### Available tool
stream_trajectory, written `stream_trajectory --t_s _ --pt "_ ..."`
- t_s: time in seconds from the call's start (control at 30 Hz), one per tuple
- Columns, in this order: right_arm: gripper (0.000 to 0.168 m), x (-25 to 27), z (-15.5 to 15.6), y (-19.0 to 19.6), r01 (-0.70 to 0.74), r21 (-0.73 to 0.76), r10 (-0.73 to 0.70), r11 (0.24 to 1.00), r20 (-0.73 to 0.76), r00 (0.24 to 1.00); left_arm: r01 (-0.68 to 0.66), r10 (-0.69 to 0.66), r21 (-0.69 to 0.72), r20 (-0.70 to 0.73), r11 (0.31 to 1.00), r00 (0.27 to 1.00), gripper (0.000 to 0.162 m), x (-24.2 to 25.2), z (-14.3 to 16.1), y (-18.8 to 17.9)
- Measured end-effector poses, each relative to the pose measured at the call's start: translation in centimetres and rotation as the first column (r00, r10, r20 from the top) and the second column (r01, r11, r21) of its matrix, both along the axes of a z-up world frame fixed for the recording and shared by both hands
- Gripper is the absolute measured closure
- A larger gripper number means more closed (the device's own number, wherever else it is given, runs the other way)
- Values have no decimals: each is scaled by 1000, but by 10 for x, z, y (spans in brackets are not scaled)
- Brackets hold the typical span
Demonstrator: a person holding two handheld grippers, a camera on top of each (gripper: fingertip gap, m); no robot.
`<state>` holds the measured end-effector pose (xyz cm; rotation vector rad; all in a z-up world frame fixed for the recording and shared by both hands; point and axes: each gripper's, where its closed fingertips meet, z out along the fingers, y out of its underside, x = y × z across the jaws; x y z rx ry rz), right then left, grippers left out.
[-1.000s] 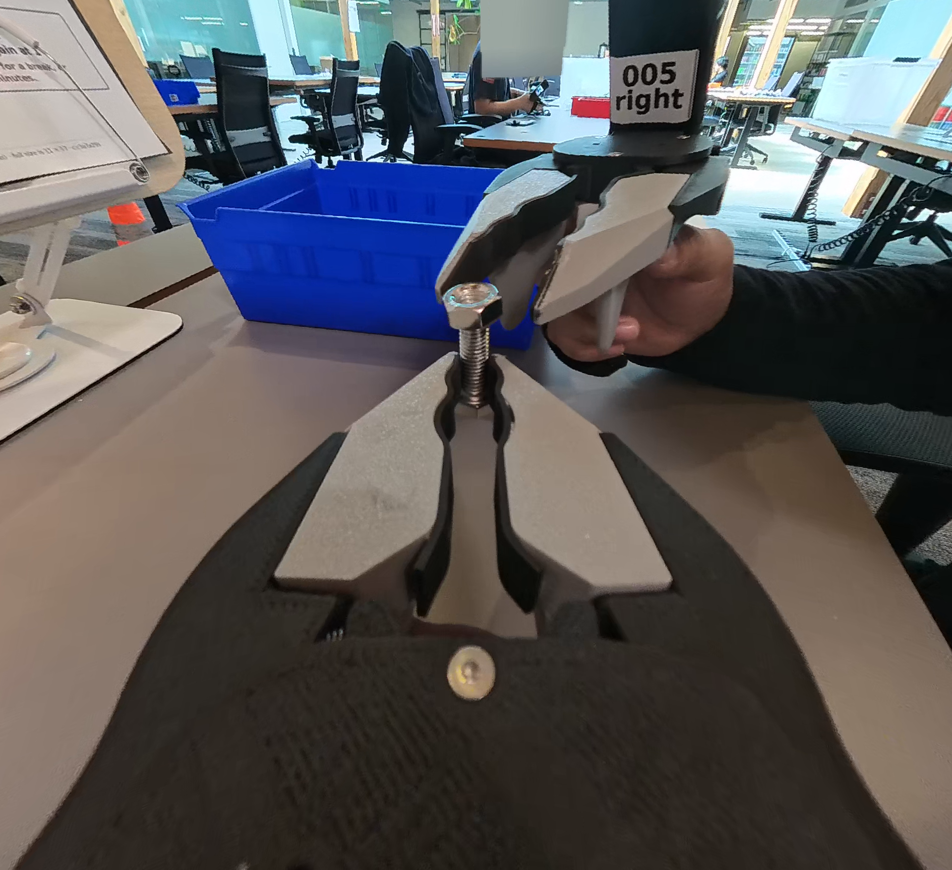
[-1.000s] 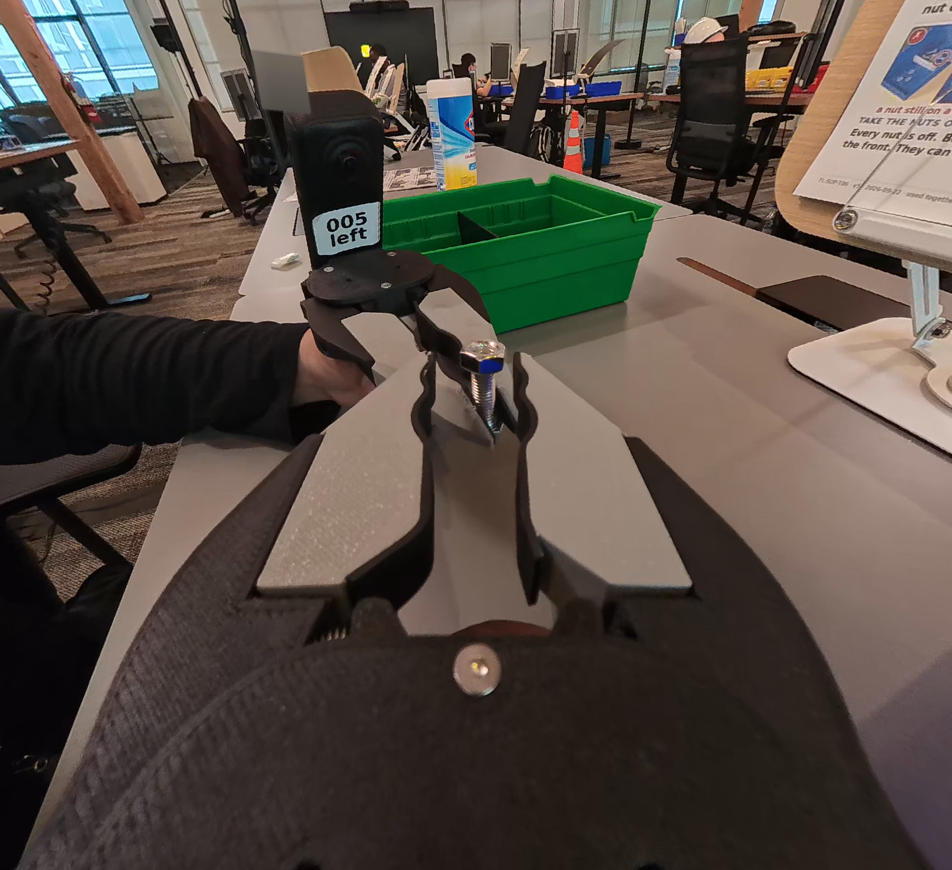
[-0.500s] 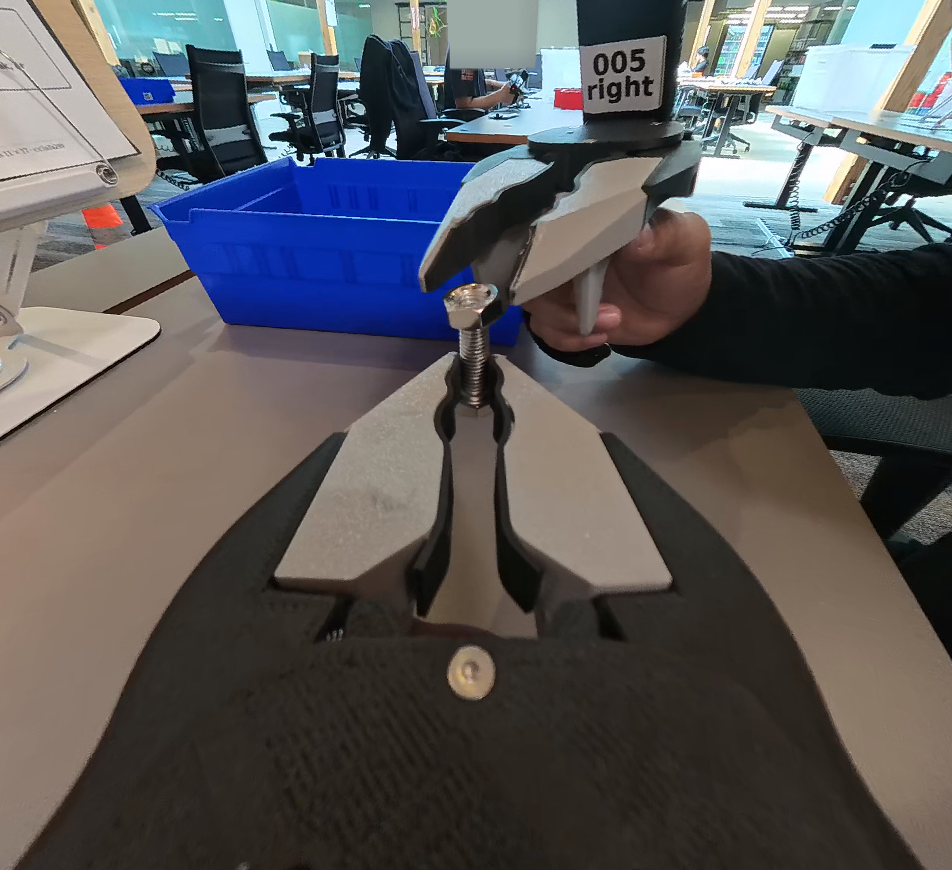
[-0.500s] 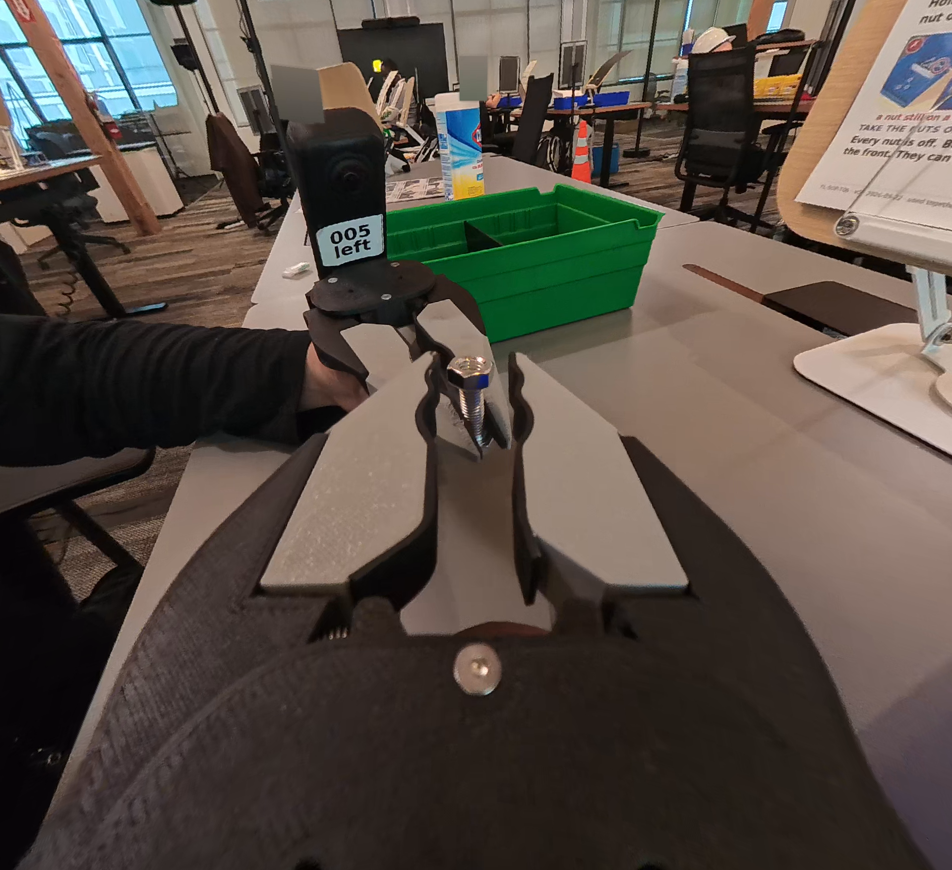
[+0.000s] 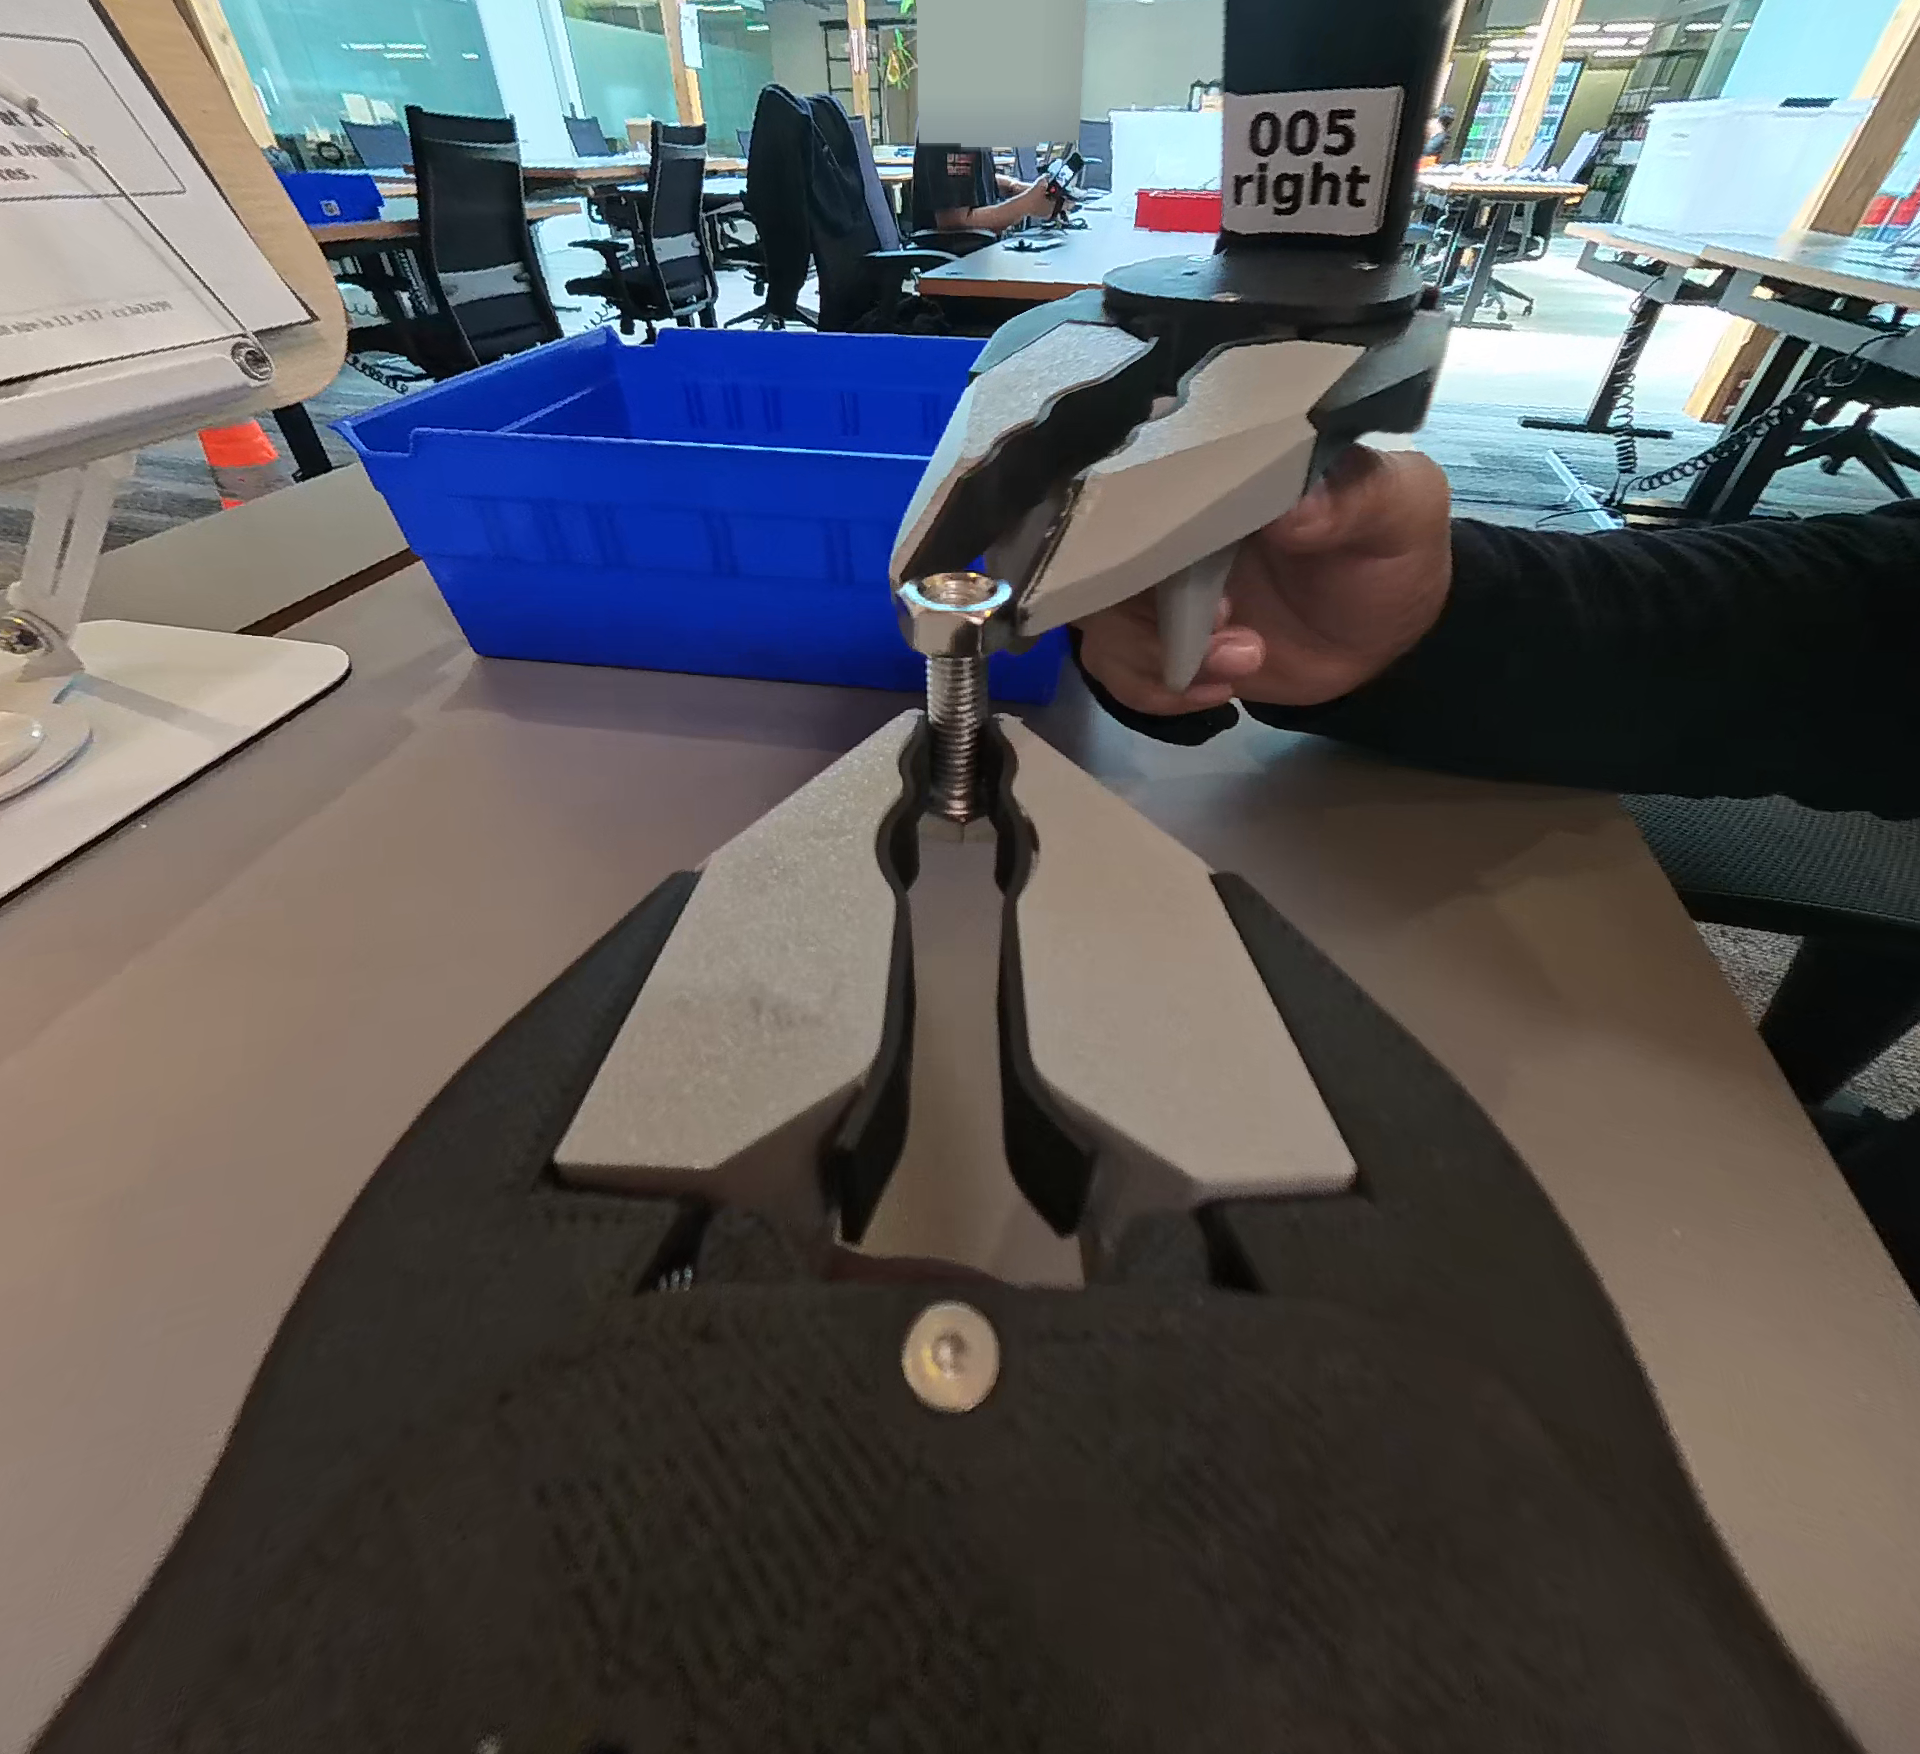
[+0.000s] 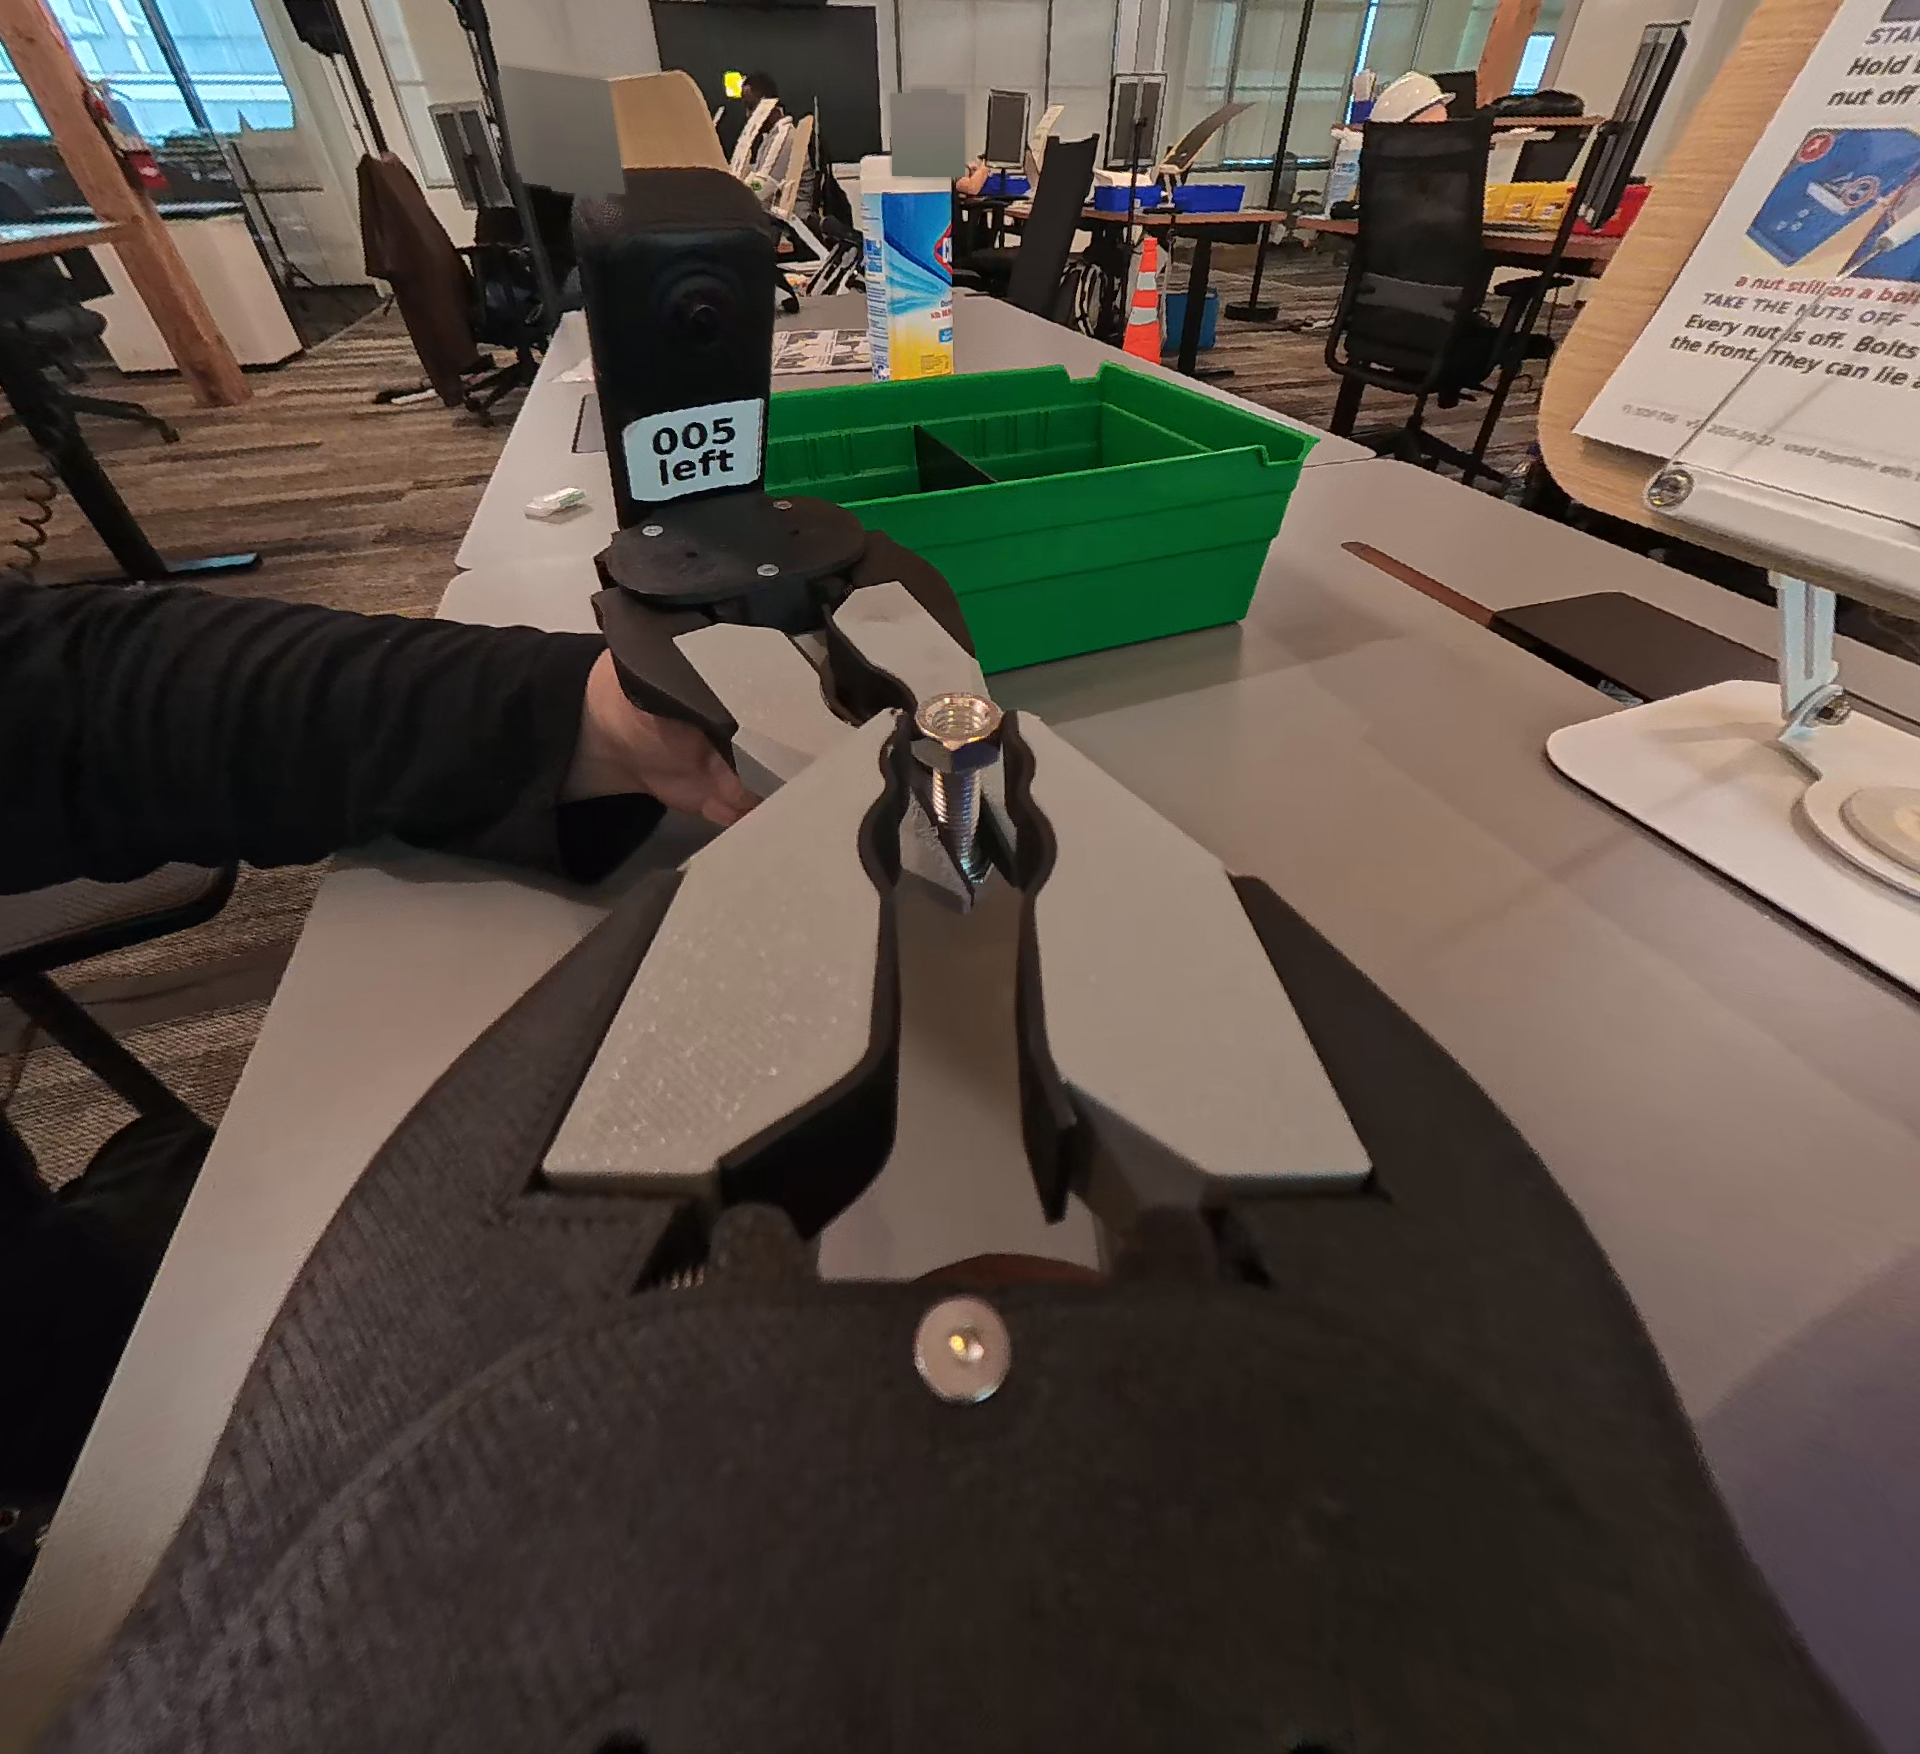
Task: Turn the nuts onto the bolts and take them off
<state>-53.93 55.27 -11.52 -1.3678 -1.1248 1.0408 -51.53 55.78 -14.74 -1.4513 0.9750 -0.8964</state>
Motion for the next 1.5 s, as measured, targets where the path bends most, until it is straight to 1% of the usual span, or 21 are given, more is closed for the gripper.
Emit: stream_trajectory --t_s 0.27,0.37,1.13,1.33,1.4,1.5 --pt "154 -1 -3 3 31 26 -31 999 22 999 -28 28 -1 -23 1000 999 155 -1 -4 4" --pt "149 -2 -4 3 18 -4 -18 1000 20 1000 -31 31 -11 -20 999 999 156 -2 -4 5" --pt "151 0 -5 2 11 -2 -11 1000 24 1000 -68 68 -21 -2 997 998 156 -8 -1 12" --pt "151 2 -2 3 15 8 -15 1000 17 1000 -60 60 -17 -6 998 998 156 -6 -1 10" --pt "149 5 0 5 27 5 -27 1000 6 1000 -52 52 -17 -5 999 999 156 -6 -1 9" --pt "140 5 2 6 15 -32 -15 999 -21 1000 -9 9 -12 2 1000 1000 156 -2 0 2"
